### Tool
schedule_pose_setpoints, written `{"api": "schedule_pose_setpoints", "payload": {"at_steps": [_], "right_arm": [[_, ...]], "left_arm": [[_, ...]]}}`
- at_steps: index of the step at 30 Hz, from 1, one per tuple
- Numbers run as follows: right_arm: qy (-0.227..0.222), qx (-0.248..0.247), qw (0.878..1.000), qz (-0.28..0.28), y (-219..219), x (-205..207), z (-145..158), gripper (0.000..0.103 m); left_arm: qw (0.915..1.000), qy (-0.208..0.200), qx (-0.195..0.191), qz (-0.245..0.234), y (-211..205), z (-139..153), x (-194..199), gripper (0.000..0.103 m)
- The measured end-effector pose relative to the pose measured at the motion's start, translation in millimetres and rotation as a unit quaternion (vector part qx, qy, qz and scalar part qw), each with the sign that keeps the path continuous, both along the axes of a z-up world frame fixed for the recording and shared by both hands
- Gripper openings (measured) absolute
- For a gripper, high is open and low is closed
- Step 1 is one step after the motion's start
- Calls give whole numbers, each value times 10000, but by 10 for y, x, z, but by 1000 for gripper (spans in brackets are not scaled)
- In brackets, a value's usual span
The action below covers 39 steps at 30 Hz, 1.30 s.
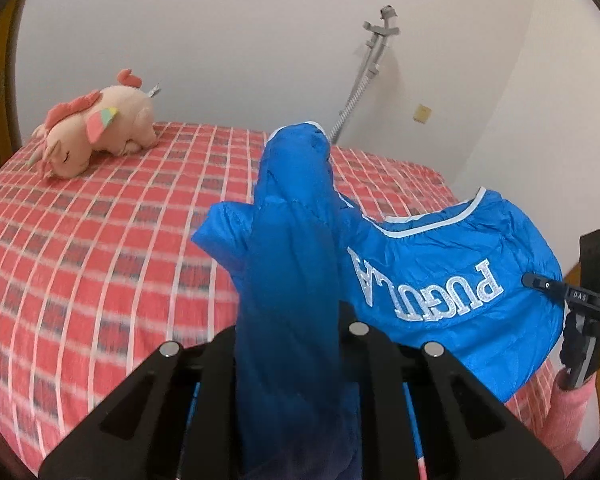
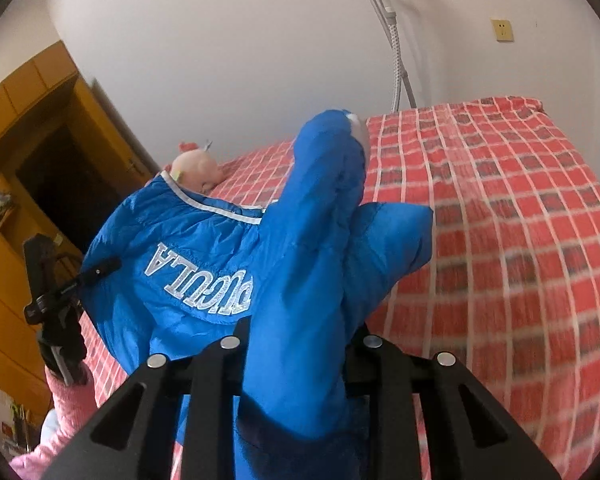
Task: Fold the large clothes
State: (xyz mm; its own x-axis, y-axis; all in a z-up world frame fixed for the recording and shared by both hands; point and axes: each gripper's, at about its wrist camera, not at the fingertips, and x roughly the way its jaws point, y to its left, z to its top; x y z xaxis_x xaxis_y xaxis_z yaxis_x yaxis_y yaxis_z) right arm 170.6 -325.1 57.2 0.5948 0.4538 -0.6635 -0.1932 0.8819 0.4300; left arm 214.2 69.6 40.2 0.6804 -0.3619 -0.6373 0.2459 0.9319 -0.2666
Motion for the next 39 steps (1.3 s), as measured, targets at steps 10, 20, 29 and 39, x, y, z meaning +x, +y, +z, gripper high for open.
{"api": "schedule_pose_setpoints", "payload": {"at_steps": [10,20,29,39], "right_arm": [[467,-22,9988,110,54,-800,-390,26],[981,-19,9948,-277,-72,-931,-1148,34],[827,-191,9952,-493,-87,-1043,-1136,50],[-180,-1322,9887,-685,6,-1872,-483,51]], "left_arm": [[9994,333,133,7,189,-519,-1013,15],[9973,554,381,306,265,-1187,-1093,29],[9949,487,673,581,184,-1177,-1192,36],[9949,304,593,762,265,-820,-1650,38]]}}
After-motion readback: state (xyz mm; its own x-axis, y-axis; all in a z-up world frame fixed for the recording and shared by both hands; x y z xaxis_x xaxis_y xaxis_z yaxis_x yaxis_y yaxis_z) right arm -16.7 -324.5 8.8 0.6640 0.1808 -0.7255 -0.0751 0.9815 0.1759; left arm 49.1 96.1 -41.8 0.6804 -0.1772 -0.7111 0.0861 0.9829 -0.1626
